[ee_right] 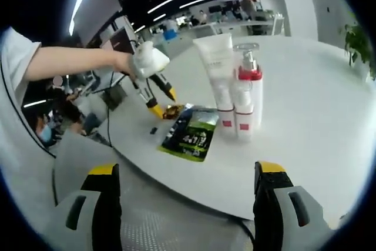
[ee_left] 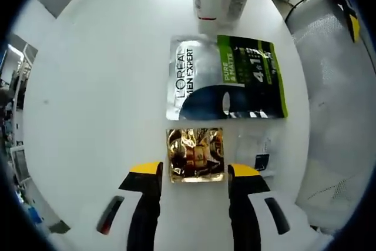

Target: Arrange the skincare products in the storage area until every visible bottle or jar stands upright without overlapping.

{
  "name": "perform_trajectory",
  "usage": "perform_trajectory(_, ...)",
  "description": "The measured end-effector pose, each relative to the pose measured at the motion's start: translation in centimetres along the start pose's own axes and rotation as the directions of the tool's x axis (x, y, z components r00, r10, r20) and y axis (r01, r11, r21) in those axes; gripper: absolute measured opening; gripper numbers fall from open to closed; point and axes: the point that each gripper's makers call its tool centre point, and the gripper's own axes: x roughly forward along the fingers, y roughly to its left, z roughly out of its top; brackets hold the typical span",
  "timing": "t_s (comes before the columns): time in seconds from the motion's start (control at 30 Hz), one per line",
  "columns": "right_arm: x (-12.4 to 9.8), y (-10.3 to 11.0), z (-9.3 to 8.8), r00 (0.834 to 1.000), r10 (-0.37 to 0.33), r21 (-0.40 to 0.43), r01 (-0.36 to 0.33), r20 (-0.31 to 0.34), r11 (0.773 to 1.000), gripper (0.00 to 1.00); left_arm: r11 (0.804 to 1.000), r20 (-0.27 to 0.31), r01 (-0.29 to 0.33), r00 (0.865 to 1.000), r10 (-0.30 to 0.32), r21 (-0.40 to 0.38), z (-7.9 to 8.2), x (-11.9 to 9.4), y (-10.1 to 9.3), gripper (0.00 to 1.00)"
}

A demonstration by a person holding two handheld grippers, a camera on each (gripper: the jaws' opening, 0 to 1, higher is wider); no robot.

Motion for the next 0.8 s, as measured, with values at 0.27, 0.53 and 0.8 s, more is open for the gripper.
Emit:
perform_trajectory(0.27, 0.0, 0.3, 0.0, 1.0, 0.022, -0.017, -0.022, -0.012, 1.0, 0.94, 0.971, 0.098, -0.068, 0.991, 0.093, -0.228, -0.6, -1.7, 0.2, 0.6)
perform_trajectory(0.53, 0.1, 0.0, -0.1, 0.999, 0.033, -0.022, -0.033, -0.004, 0.999, 0.94, 0.91, 0.203, -0.061, 0.967, 0.156, -0.411, -2.7, -3.6, -1.3, 0.72)
perform_trajectory(0.8, 0.0, 0.0, -0.1, 0.999, 0.035, -0.014, -0.035, 0.001, 0.999, 0.94, 0.761, 0.302, -0.008, 0.915, 0.267, -0.649, -5.6, -6.4, -5.0, 0.81)
